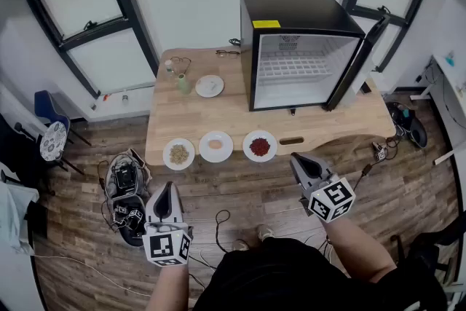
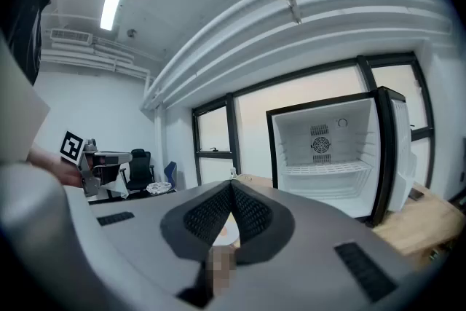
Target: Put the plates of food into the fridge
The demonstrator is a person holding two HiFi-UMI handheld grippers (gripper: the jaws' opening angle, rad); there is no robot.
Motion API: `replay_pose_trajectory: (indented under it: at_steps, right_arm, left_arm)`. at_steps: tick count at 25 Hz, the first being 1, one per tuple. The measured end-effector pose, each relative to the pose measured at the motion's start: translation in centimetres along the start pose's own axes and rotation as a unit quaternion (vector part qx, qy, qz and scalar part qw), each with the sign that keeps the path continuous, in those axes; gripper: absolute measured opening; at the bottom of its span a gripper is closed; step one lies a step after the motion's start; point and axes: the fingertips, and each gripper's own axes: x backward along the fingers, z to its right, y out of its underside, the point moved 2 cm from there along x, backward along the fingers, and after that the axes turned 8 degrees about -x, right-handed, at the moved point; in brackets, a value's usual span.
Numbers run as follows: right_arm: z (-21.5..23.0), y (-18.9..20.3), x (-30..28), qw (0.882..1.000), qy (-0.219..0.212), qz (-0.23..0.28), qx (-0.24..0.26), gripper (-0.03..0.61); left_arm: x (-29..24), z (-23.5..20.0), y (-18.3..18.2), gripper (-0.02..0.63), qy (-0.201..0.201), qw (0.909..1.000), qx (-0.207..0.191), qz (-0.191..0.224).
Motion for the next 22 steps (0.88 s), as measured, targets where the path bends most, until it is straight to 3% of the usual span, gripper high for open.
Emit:
replay_pose_trajectory:
  at_steps: [10,18,22]
  right_arm:
    - [-0.2,1.9,0.8,0.999,0.031,-0.002,-0.005,0.020]
    - [3.6,5.8,-0.8,0.997,0.045,-0.009,-0.068,0.021]
    - [5.9,8.6,-2.8,0.991,0.037,-0.022,-0.125,0.021]
  left_arm:
    - [-0.9,0.0,-0.1,0.003,0.024,0.9995,0.004,0.021]
    - [-4.1,1.8,-1.5,0.003,0.037,0.9986,-0.014,0.035]
    - [-6.5,2.2,-1.2,0.004,0.031,0.9991,-0.013,0.024]
